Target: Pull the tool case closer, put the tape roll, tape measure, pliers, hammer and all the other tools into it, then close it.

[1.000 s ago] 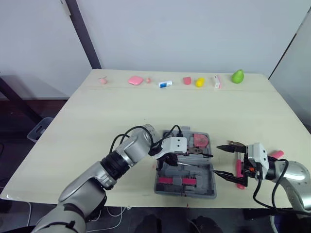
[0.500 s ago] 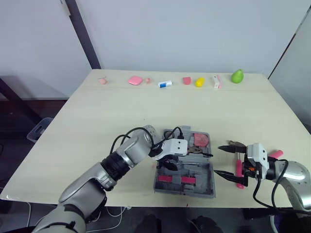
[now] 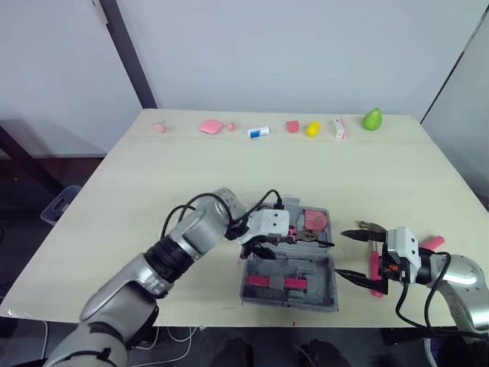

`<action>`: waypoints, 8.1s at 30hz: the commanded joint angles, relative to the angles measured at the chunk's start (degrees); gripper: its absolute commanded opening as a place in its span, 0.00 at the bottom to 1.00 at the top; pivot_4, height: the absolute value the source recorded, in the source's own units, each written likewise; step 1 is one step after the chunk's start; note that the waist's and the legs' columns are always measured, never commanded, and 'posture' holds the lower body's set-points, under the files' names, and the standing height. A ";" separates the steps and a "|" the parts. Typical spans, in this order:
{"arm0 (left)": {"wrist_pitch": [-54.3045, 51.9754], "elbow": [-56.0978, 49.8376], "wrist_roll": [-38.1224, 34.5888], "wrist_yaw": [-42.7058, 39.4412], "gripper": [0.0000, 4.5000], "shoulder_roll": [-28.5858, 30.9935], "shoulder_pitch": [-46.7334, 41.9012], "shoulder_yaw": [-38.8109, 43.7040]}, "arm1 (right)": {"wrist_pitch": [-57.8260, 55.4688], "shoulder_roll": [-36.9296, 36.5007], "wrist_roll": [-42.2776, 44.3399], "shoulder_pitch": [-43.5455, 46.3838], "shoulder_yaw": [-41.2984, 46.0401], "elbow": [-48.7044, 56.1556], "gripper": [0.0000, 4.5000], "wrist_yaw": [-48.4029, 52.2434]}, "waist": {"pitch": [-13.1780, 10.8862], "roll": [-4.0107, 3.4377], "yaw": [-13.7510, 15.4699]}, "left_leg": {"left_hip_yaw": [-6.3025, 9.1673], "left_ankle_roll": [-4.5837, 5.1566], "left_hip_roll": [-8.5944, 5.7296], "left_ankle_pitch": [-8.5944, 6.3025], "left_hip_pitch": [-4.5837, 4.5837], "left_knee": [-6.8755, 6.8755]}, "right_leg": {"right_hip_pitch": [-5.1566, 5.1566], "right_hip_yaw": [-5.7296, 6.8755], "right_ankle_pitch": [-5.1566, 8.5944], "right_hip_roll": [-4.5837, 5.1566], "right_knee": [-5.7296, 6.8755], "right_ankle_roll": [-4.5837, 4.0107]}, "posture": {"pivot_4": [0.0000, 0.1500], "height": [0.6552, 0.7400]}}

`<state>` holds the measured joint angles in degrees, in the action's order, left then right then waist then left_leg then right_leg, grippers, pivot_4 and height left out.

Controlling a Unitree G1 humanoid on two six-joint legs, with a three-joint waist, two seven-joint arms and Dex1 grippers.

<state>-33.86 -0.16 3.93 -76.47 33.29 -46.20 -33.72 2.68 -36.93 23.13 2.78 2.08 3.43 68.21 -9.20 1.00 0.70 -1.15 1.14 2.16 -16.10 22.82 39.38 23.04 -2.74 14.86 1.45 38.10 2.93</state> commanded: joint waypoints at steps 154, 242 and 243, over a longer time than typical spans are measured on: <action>19.72 -17.65 -38.17 1.52 1.00 12.01 32.26 39.31 | -44.74 21.23 -8.16 3.71 2.01 8.97 0.01 -56.60 | 0.15 -0.24 -1.80 | -0.12 -0.01 0.08 -0.01 0.05 -0.59 | 0.44 -0.41 -0.01 -0.02 -0.10 0.02 | 1.00 1.00; 27.49 -7.85 -41.01 -12.79 1.00 17.53 38.70 44.21 | 51.25 -1.31 -47.15 58.19 -39.58 -61.53 0.99 15.46 | -0.26 -0.39 -1.75 | -0.29 -0.06 0.16 0.01 0.06 -0.38 | 0.51 -0.46 -0.03 -0.01 0.00 -0.03 | 1.00 1.00; 27.51 -7.94 -41.01 -12.72 1.00 17.52 38.85 44.35 | 52.02 -1.01 -48.03 58.59 -39.95 -62.47 0.99 14.79 | -0.26 -0.39 -1.75 | -0.29 -0.08 0.16 0.02 0.05 -0.38 | 0.51 -0.46 -0.03 -0.01 0.02 -0.03 | 1.00 1.00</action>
<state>-7.06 -6.31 -36.23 -88.48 50.21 -7.77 8.77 52.24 -38.00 -22.67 59.86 -37.30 -57.29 84.67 -9.46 0.60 -1.05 -1.43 1.06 2.32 -16.07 22.87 39.00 23.55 -3.19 14.83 1.44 38.12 2.90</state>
